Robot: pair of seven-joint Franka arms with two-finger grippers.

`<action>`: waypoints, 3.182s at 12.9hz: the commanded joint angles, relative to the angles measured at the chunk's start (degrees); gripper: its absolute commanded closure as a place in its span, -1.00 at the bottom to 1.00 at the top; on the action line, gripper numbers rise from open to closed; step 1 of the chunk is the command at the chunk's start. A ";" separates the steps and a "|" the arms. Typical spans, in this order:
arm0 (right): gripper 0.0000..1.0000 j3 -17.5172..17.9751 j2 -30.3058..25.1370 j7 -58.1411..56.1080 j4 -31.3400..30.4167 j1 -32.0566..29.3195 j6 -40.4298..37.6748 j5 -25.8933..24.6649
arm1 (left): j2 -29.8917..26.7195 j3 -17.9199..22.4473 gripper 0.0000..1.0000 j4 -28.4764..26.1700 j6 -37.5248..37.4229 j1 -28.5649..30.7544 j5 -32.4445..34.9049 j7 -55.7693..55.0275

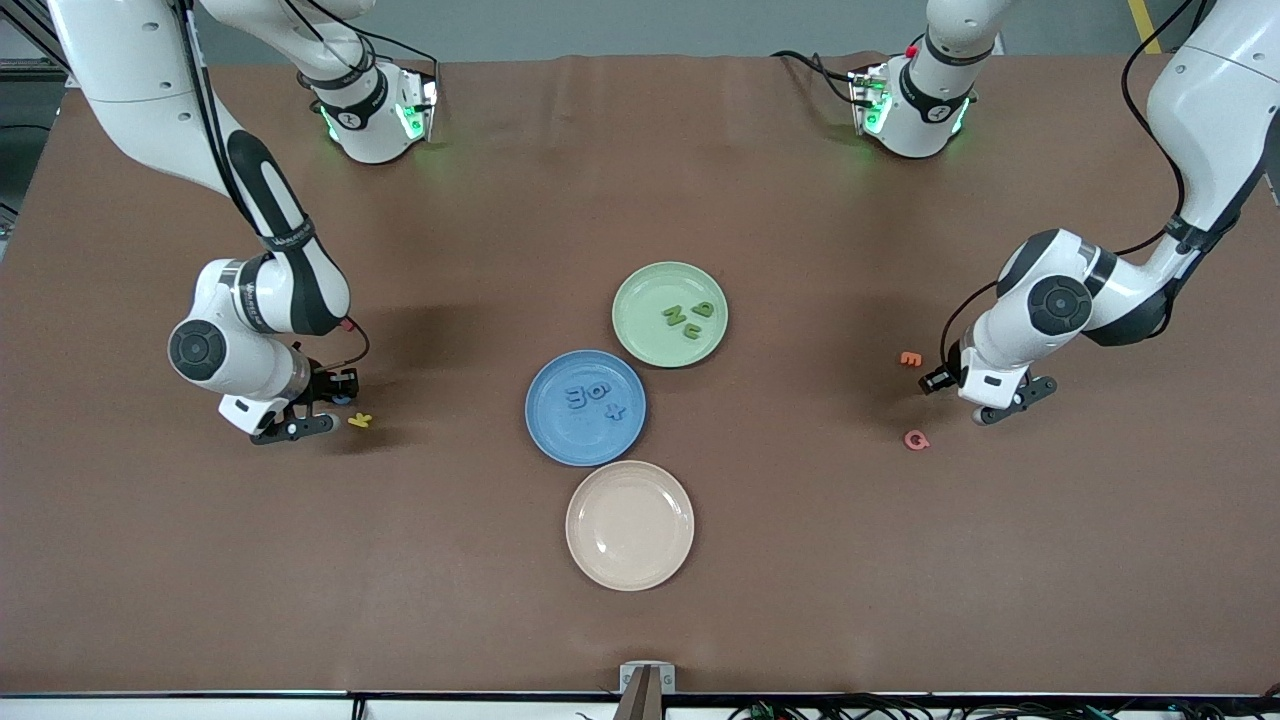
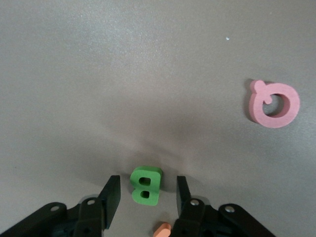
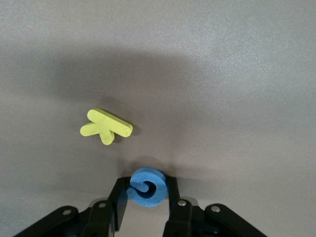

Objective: Sort letters by color into matching plates
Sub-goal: 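Grasp the blue c with the right gripper, green B with the left gripper, then drop the blue c on the blue plate, green B on the green plate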

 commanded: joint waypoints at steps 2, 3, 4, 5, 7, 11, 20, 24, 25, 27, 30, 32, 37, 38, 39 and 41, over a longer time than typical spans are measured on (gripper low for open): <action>0.46 1.06 -0.38 -0.45 -0.70 -1.22 0.42 -0.64 | 0.64 0.26 0.01 -0.56 1.12 0.47 1.45 -1.02; 0.46 1.14 -0.64 -0.36 -0.70 -0.96 -0.20 -0.64 | 0.74 0.26 0.03 -0.56 1.12 0.47 2.33 -1.02; 0.46 1.14 -1.08 -0.10 -0.35 -0.52 -1.42 -0.64 | 1.00 0.35 0.04 -0.56 1.12 0.47 2.68 -1.02; 0.48 1.32 -2.22 0.08 0.18 -0.34 -3.52 -0.73 | 1.09 0.35 0.05 -0.56 1.12 0.47 2.77 -1.02; 0.50 1.23 -4.42 0.60 1.49 1.41 -7.21 -0.64 | 1.09 0.35 0.29 -0.47 1.03 0.47 2.86 -0.85; 0.52 1.41 -7.15 14.27 5.26 7.82 -16.08 -0.73 | 0.30 0.17 0.96 0.58 0.77 0.38 3.04 1.00; 0.54 1.58 1.62 52.19 22.65 27.86 -19.98 8.12 | -0.14 -11.68 1.00 6.91 -8.10 -4.44 1.81 0.04; 0.53 1.58 9.27 57.54 33.39 28.84 -19.71 8.59 | -0.14 -14.77 1.00 6.56 -8.11 -9.00 -0.21 -6.97; 0.53 1.58 10.59 57.82 35.06 29.28 -18.93 8.50 | -0.14 -14.77 1.00 6.65 -8.11 -11.72 -0.30 -10.56; 0.54 1.58 13.14 57.56 37.44 29.63 -16.04 8.32 | 0.47 -14.77 1.00 6.47 -8.11 -15.68 -0.30 -16.20; 0.54 1.49 17.27 57.30 39.81 30.42 -10.33 8.24 | 1.87 -14.24 1.00 6.82 -7.76 -23.58 -0.39 -25.85; 0.53 1.49 18.77 56.95 40.96 30.34 -9.78 8.15 | 2.67 -14.07 1.00 6.82 -7.14 -26.76 -0.39 -29.65; 0.48 1.49 19.92 57.03 41.05 30.25 -9.78 7.97 | 3.63 -7.58 0.94 7.00 -0.56 -36.86 -0.39 -37.75; 0.35 1.49 19.92 56.95 41.05 30.25 -9.78 7.97 | 3.90 -5.73 0.92 7.17 1.28 -39.58 -0.39 -39.59; -0.08 1.49 19.92 56.95 40.97 30.16 -9.78 7.97 | 3.90 -4.32 0.86 7.35 2.25 -41.44 -0.39 -41.34; -0.83 1.49 19.57 56.68 41.05 29.64 -10.22 8.06 | 4.69 -2.91 0.31 8.05 2.26 -44.08 -0.39 -42.59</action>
